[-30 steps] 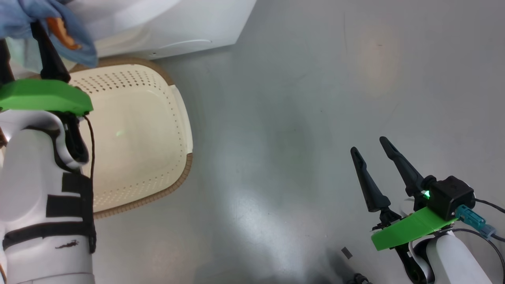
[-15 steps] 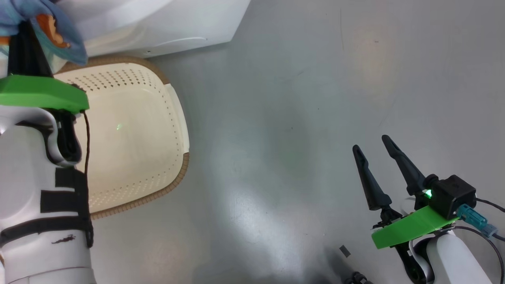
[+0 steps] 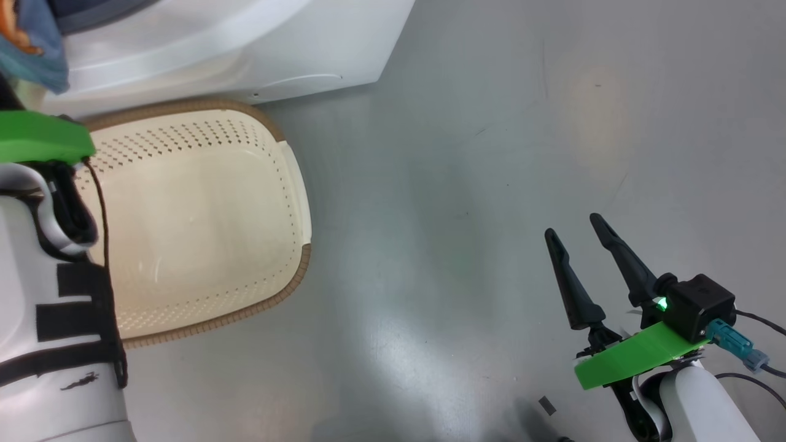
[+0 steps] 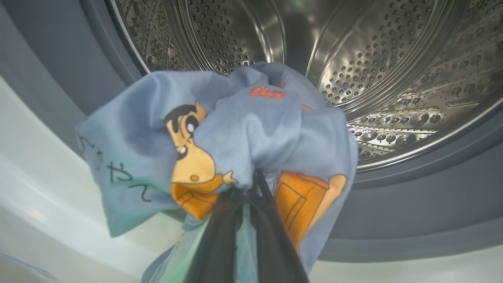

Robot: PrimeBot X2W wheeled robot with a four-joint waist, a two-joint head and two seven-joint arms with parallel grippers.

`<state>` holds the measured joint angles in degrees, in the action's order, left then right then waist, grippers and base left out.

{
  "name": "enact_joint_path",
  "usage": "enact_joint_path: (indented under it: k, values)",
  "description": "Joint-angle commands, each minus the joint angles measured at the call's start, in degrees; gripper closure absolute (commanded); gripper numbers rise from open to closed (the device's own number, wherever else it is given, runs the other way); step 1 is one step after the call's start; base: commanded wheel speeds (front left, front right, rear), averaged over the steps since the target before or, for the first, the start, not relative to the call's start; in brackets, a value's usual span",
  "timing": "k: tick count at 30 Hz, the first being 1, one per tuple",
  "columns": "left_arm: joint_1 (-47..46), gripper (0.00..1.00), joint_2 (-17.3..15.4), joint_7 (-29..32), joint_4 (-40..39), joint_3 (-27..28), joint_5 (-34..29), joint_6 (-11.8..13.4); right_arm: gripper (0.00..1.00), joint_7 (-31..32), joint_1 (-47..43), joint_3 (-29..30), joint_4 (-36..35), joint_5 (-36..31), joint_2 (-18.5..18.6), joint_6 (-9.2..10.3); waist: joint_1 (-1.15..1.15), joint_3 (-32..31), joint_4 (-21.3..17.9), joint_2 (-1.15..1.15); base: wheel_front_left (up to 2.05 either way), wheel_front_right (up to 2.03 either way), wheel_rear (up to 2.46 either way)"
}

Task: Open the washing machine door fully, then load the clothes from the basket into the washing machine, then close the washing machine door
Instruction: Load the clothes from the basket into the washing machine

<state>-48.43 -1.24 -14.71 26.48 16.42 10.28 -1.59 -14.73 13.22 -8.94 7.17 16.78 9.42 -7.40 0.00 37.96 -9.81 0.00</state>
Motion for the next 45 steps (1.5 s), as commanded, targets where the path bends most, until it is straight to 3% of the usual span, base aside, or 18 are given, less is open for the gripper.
enact_joint_path:
  k: [1, 7, 24, 36, 42, 45]
  values:
    - [0.26, 1.00, -1.70, -0.29, -1.34, 0.33, -1.11, 0.46, 0.00, -0.27, -1.12, -1.61, -0.85, 0.08, 0.29, -0.09, 0.00, -0.33, -0.08, 0.00, 0.00, 0.00, 0.00]
    - [-3.71, 1.00, -4.28, -0.29, 2.48, -1.34, -3.72, 0.64, 0.00, -0.27, -1.42, -2.50, -0.55, 0.45, -0.30, -0.09, 0.00, -0.88, -1.65, 0.00, 0.00, 0.00, 0.00]
    - [-23.35, 1.00, -12.58, 0.86, 22.79, -4.00, -6.30, 2.65, 0.00, -0.27, -3.88, -4.54, 0.67, 1.22, -2.20, -0.09, 0.00, -1.50, -7.48, 0.00, 0.00, 0.00, 0.00]
    - [-32.37, 1.00, -15.82, 0.25, 33.43, -7.04, -7.68, 1.17, 0.00, -0.27, -7.26, -5.29, 0.55, 1.25, -1.37, -0.09, 0.00, -0.76, -9.99, 0.00, 0.00, 0.00, 0.00]
    - [-37.85, 1.00, -16.32, -0.16, 34.89, -6.80, -6.20, -0.07, 0.00, -0.27, -8.43, -4.81, -0.34, 1.39, -1.53, -0.09, 0.00, 1.65, -10.48, 0.00, 0.00, 0.00, 0.00]
    - [-38.97, 1.00, -16.24, -0.25, 29.80, -5.98, -5.19, -0.45, 0.00, -0.27, -8.09, -4.78, -0.71, 1.38, -2.00, -0.09, 0.00, 2.82, -10.53, 0.00, 0.00, 0.00, 0.00]
